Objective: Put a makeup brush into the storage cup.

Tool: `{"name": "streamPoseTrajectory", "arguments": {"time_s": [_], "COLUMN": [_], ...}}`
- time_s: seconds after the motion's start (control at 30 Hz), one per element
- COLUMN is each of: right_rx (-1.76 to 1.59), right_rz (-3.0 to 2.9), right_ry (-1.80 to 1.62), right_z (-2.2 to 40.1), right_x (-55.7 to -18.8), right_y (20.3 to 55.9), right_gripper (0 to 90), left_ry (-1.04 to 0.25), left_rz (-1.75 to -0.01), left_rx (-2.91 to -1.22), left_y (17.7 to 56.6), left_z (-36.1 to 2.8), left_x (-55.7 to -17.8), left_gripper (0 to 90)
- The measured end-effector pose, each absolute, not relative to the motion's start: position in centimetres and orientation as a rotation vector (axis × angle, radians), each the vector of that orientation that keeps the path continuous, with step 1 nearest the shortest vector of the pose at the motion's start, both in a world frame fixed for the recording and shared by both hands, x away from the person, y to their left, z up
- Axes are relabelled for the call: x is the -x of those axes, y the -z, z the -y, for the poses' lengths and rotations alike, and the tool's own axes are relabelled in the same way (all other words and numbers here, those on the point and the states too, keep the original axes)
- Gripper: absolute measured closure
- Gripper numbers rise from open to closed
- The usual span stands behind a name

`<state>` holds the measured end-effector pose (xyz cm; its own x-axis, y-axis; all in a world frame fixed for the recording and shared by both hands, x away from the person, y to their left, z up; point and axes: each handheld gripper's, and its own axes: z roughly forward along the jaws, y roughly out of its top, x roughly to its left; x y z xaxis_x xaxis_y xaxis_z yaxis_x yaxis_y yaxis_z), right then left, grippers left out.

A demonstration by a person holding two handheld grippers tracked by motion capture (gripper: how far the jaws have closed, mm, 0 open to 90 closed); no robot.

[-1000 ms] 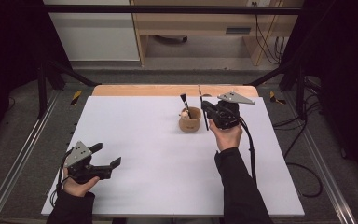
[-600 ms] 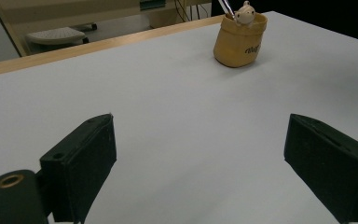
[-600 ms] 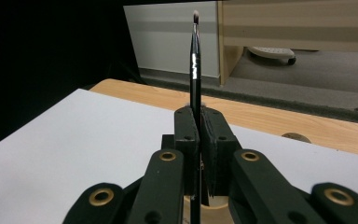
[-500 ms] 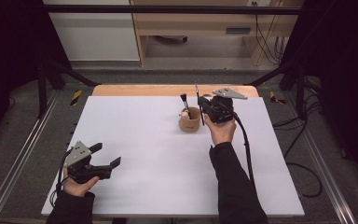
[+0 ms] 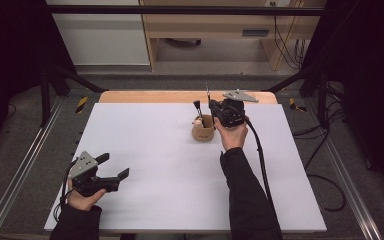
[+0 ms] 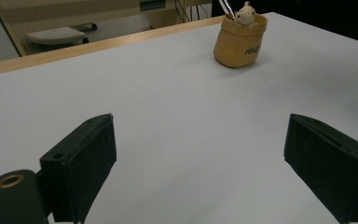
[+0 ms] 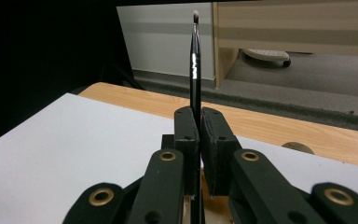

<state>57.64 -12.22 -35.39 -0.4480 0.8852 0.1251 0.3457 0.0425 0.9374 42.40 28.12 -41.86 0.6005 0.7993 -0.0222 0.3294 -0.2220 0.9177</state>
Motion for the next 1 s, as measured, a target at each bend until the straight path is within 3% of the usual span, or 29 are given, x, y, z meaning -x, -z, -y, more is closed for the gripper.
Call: {"name": "streamPoseTrajectory", "arguments": {"time_s": [1.0], "right_rx": [-1.259], "right_rz": [-1.789], "right_ry": [-1.391], "right_z": [11.6], "right_x": [-60.7], "right_y": [36.8], "right_gripper": [85.8], "left_ry": [-0.566], "left_rz": [-0.913], "left_rx": [-1.805], "left_y": [41.9], "left_z": [-27.9], "left_x": [-42.4], "left_gripper": [8.5]}}
